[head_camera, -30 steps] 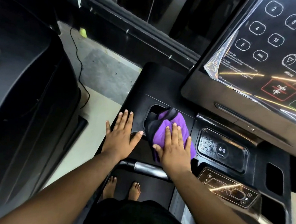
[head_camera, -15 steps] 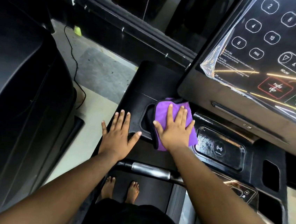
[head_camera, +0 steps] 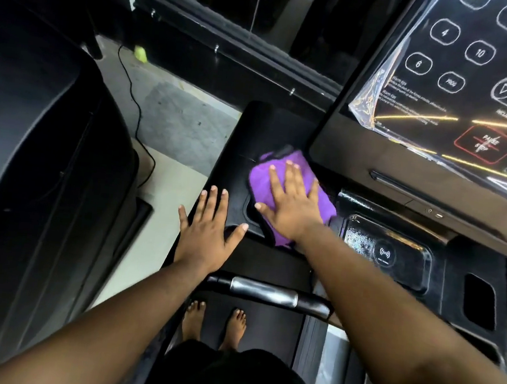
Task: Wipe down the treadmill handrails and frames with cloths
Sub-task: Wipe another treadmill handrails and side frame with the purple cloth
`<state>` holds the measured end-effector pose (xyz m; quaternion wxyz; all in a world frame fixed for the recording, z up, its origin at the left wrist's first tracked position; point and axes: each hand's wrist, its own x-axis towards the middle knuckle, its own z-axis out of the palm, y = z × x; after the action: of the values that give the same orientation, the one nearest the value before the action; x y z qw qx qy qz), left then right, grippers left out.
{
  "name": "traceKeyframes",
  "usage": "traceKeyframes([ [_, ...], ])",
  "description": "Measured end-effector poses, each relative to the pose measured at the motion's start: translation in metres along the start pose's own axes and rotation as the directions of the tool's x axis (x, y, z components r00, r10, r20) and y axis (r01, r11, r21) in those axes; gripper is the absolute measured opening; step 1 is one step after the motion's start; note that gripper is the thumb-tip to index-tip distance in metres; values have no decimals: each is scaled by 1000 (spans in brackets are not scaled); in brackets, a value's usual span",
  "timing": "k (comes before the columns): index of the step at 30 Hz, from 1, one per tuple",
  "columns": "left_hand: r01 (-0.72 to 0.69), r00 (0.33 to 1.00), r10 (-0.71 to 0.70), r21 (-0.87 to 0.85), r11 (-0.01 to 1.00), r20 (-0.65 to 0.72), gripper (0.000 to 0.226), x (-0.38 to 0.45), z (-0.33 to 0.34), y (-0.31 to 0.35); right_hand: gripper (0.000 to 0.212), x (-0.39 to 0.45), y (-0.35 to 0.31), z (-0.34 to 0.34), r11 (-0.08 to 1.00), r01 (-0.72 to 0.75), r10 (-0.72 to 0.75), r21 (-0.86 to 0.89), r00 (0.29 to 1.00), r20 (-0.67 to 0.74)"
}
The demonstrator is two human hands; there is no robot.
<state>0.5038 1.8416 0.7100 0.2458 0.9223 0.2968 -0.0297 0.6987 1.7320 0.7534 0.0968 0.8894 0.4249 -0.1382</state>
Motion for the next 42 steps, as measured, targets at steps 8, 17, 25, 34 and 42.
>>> traceKeyframes([
  [8, -11, 1000, 11, -6, 1000, -2, 89, 0, 3, -3, 91, 3, 6, 6, 982, -188, 186, -3, 974, -130],
  [17, -17, 1000, 17, -11, 1000, -11, 91, 3, 7, -6, 79, 29, 13, -16, 998, 17, -20, -64, 998, -54],
  [25, -15, 1000, 15, -31, 999, -12, 90, 2, 4, -4, 57, -80, -16, -2, 961, -244, 252, 130, 967, -48],
  [34, -20, 1000, 20, -25, 999, -9, 90, 3, 8, -6, 71, -10, -22, -23, 995, 90, -97, 41, 960, 263],
  [42, -13, 1000, 13, -31, 999, 4, 89, 3, 6, -6, 45, -10, -43, -31, 996, 14, 11, -91, 963, 270],
])
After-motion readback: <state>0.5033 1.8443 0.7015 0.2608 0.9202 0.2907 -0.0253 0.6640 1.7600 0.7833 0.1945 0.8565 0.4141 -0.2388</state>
